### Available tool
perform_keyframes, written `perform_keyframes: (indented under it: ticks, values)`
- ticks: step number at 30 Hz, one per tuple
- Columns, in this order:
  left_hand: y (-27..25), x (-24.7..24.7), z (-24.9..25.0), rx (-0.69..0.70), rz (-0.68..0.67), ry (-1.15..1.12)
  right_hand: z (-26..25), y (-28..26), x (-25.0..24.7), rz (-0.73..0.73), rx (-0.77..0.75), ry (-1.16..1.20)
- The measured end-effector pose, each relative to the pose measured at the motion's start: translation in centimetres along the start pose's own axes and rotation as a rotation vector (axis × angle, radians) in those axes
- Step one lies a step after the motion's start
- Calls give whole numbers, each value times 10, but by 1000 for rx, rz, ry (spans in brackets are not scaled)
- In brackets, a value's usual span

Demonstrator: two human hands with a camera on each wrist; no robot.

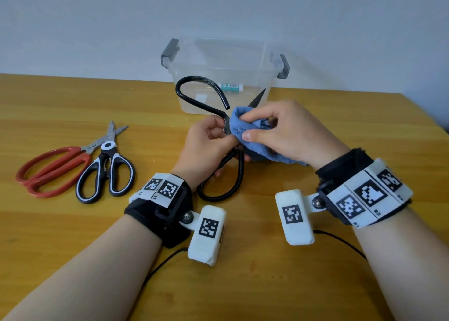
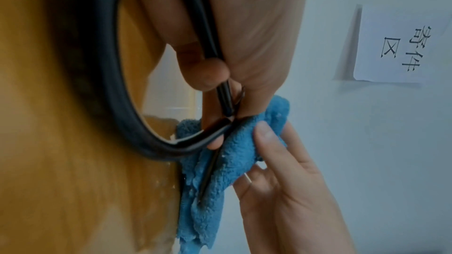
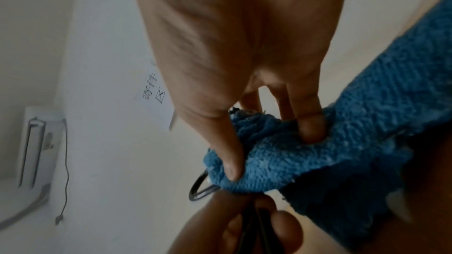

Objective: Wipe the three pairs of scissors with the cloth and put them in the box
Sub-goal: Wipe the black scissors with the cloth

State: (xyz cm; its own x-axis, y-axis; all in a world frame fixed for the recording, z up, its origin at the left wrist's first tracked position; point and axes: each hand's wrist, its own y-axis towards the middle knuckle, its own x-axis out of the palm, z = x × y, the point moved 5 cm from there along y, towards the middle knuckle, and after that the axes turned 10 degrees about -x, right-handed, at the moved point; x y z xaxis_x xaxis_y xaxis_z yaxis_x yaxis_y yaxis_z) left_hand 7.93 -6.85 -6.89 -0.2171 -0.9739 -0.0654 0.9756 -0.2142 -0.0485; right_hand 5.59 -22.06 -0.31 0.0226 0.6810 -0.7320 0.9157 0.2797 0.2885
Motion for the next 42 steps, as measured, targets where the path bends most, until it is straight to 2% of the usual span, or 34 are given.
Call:
perform_keyframes:
  ticks: [7, 11, 15, 17, 20, 23, 28, 42]
  values:
    - [-6, 4, 5, 17, -90, -1, 12, -1, -2, 104, 74, 64]
    - [-8, 6, 5, 9, -95, -5, 17, -3, -11, 220, 55, -34]
    - [-8, 8, 5, 3, -105, 6, 13, -7, -32, 390, -45, -158]
    - [-7, 9, 5, -3, -102, 19, 9, -7, -39, 425, -87, -246]
    - [-7, 8, 5, -14, -78, 27, 4, -1, -27, 267, -53, -165]
    - [-7, 7, 5, -26, -74, 34, -6, 1, -9, 90, -90, -83]
    - [-6, 6, 5, -44, -80, 51, -1, 3, 3, -48, -88, -150]
    - [-9, 7, 4, -30, -136, 18, 22, 3, -1, 60, 20, -84]
